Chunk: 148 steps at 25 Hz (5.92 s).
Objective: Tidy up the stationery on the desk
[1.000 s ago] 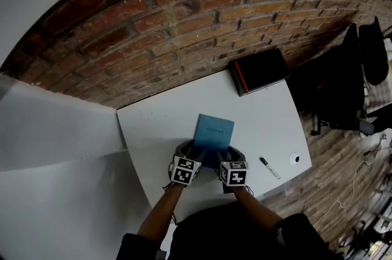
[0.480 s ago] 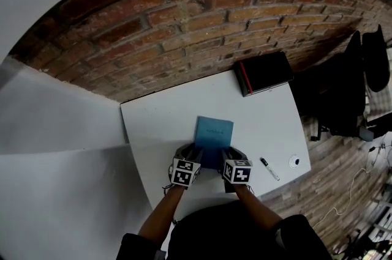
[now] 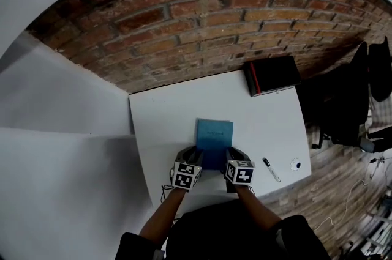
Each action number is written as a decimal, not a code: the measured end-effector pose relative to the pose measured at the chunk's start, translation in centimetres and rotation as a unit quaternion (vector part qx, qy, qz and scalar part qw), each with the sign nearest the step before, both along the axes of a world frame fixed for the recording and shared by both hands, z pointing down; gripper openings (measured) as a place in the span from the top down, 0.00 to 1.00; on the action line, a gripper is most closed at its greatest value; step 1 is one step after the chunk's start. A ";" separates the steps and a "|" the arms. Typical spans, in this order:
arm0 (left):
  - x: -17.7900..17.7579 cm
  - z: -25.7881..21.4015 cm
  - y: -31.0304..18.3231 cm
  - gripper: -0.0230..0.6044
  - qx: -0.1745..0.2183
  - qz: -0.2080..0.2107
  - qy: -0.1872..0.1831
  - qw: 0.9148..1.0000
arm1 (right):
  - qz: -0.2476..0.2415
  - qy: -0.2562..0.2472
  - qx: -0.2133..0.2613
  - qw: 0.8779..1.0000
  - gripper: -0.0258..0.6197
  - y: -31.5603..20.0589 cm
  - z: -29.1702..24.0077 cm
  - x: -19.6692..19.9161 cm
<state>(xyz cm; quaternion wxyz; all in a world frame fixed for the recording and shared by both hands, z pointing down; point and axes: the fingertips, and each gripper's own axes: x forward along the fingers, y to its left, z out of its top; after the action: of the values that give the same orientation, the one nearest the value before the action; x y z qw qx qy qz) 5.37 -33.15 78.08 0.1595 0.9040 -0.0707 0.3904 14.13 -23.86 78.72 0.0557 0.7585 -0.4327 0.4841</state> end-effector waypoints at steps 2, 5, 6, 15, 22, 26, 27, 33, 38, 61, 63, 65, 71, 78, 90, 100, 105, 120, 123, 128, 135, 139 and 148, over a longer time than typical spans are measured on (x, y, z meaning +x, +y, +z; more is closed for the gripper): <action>-0.6 0.2 0.1 0.75 0.000 -0.007 0.001 1.000 | -0.006 0.001 0.001 1.000 0.85 0.0 -0.1 -0.4; -1.5 -0.3 0.5 0.75 -0.004 -0.016 0.002 1.000 | -0.017 0.004 0.003 1.000 0.86 -0.1 -0.4 -1.0; -1.7 -0.6 0.7 0.75 -0.004 -0.016 0.006 1.000 | -0.021 0.004 0.004 1.000 0.86 -0.1 -0.5 -1.2; -3.2 0.4 0.7 0.68 0.015 -0.052 -0.024 0.998 | -0.035 0.012 0.004 0.999 0.87 -0.1 -0.8 -2.4; -2.8 1.0 1.7 0.65 -0.006 -0.049 -0.022 0.999 | -0.049 -0.014 0.006 0.999 0.85 0.8 0.3 -2.8; -2.8 1.5 1.5 0.65 -0.011 -0.062 -0.020 0.998 | -0.068 -0.024 0.015 0.997 0.85 0.7 0.6 -3.6; -2.8 1.4 1.4 0.65 -0.011 -0.065 -0.019 0.998 | -0.067 -0.022 0.014 0.997 0.85 0.7 0.6 -3.6; -2.9 1.3 1.2 0.66 -0.004 -0.085 -0.019 0.996 | -0.068 -0.032 0.005 0.997 0.85 0.8 0.5 -3.4; -3.1 0.3 1.0 0.71 -0.011 -0.097 -0.011 0.995 | -0.080 -0.034 0.004 0.996 0.85 0.7 -0.2 -3.4; -12.0 0.2 1.4 0.71 -0.018 -0.177 -0.015 0.984 | -0.182 -0.032 -0.003 0.983 0.86 -0.4 0.3 -10.6; -12.8 0.2 1.3 0.71 -0.018 -0.184 -0.014 0.983 | -0.192 -0.033 -0.003 0.981 0.86 -0.6 0.3 -11.4; -13.4 0.1 1.1 0.71 -0.018 -0.191 -0.014 0.981 | -0.202 -0.035 -0.003 0.979 0.86 -0.8 0.3 -12.1; -15.2 0.2 0.9 0.71 -0.019 -0.208 -0.017 0.978 | -0.221 -0.037 -0.001 0.975 0.86 -1.3 0.4 -13.7; -16.5 0.3 1.0 0.71 -0.019 -0.224 -0.017 0.974 | -0.238 -0.038 0.001 0.971 0.86 -1.8 0.4 -14.7; -19.1 0.2 0.6 0.71 -0.017 -0.255 -0.022 0.967 | -0.269 -0.053 0.005 0.962 0.87 -2.1 0.1 -17.3; -20.9 0.3 1.1 0.71 -0.016 -0.271 -0.029 0.962 | -0.288 -0.055 0.009 0.956 0.87 -1.8 0.1 -19.0; -21.1 0.5 1.1 0.71 -0.014 -0.273 -0.028 0.962 | -0.285 -0.062 0.011 0.956 0.87 -1.8 0.5 -19.2; -21.1 0.8 0.9 0.71 -0.013 -0.257 -0.031 0.966 | -0.292 -0.066 0.003 0.954 0.87 -1.7 0.8 -19.4; -21.2 0.5 0.9 0.71 0.006 -0.247 -0.039 0.968 | -0.296 -0.049 0.005 0.954 0.87 -1.7 0.4 -19.3; -20.6 -1.4 0.1 0.71 0.050 -0.237 -0.028 0.970 | -0.286 -0.012 0.016 0.958 0.87 -1.8 -0.5 -18.2; -17.8 -4.6 0.3 0.81 0.086 -0.210 0.007 0.974 | -0.286 0.026 0.081 0.955 0.87 -1.9 -4.3 -16.7; -16.0 -6.2 1.2 0.91 0.087 -0.193 0.032 0.977 | -0.270 0.046 0.097 0.957 0.92 -1.3 -6.1 -15.6; -11.6 -8.6 5.1 0.93 0.088 -0.123 0.070 0.986 | -0.212 0.083 0.102 0.968 0.92 3.3 -8.9 -12.5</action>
<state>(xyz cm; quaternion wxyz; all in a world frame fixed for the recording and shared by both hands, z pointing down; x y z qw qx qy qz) -6.27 -28.08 69.47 0.1303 0.9239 -0.2044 0.2960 1.60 -20.53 69.85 0.1146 0.6888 -0.6243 0.3501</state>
